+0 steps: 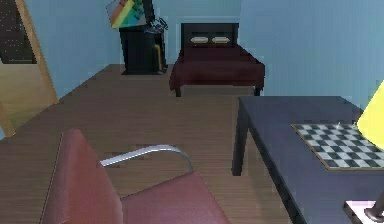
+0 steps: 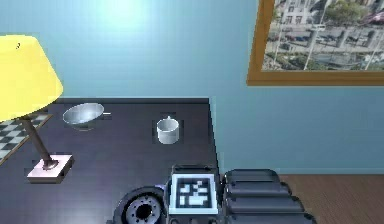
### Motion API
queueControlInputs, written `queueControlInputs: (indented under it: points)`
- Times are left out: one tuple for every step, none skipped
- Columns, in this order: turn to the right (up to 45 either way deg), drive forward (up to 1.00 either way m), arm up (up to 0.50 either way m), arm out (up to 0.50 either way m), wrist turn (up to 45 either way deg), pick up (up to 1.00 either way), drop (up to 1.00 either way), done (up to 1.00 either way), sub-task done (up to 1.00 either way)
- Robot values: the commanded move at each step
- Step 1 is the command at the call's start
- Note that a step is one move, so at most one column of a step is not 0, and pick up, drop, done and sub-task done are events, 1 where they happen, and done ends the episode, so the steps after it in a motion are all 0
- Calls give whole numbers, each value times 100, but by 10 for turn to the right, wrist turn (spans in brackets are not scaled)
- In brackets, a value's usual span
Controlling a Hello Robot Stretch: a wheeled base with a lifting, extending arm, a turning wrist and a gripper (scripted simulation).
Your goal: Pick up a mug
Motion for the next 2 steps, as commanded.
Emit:
queueControlInputs:
  points:
    - [0,0,0,42,0,0,0,0,0]
    - [0,0,0,0,450,0,0,0,0]
